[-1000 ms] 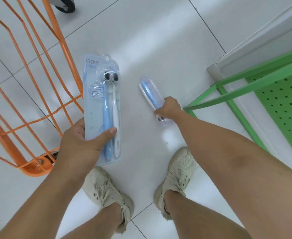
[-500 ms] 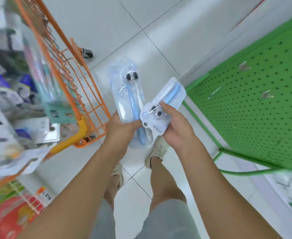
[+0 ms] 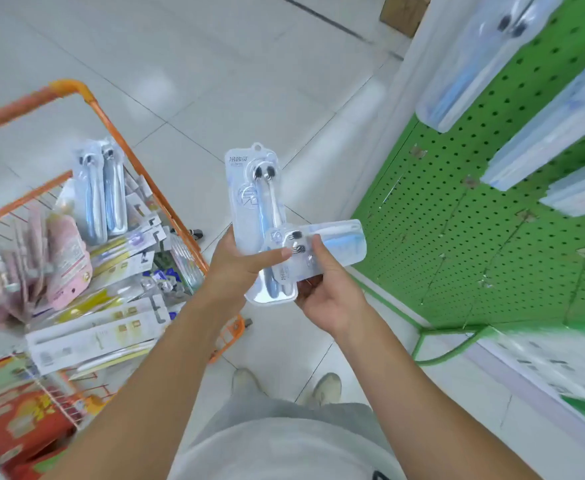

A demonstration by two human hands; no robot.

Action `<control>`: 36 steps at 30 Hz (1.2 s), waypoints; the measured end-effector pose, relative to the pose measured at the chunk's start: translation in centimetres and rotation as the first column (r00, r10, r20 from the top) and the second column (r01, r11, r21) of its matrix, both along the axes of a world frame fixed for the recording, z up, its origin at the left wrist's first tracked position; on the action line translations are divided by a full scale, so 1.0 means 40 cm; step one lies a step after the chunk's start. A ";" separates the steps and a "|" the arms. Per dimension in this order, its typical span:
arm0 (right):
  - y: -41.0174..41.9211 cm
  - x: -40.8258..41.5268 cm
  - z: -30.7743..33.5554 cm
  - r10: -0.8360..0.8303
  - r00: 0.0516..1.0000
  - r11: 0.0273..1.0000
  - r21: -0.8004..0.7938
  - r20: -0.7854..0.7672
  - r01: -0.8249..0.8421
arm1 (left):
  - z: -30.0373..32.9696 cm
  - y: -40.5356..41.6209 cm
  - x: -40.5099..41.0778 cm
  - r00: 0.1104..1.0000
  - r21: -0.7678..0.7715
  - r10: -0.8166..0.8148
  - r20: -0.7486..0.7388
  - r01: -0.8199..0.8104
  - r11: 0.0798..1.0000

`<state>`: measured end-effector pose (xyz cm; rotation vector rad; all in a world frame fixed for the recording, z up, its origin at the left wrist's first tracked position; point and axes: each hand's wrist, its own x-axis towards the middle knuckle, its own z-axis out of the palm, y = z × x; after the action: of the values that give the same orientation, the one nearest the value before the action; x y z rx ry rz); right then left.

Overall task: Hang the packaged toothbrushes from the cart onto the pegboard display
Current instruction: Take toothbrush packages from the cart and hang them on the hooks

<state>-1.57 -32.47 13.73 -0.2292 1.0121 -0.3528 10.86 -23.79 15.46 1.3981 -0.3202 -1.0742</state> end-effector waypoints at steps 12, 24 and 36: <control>-0.164 -0.267 0.324 -0.320 0.624 0.036 -0.668 -0.713 -0.743 | 0.181 -0.136 -0.008 0.995 -0.153 -0.103 -0.008 0.100 0.983; -0.275 -0.187 0.350 0.034 0.706 0.011 -0.706 -0.708 -0.708 | 0.259 -0.327 0.056 0.935 -0.270 -0.334 0.122 0.355 0.895; -0.271 -0.144 0.297 -0.347 0.930 0.334 -0.943 -0.126 -0.003 | 0.242 -0.420 0.044 0.947 -0.209 -0.280 0.158 0.309 0.928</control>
<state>-7.34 -43.33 25.61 -1.3023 1.0356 -1.1503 12.60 -40.58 25.13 1.2323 -0.7455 -1.1529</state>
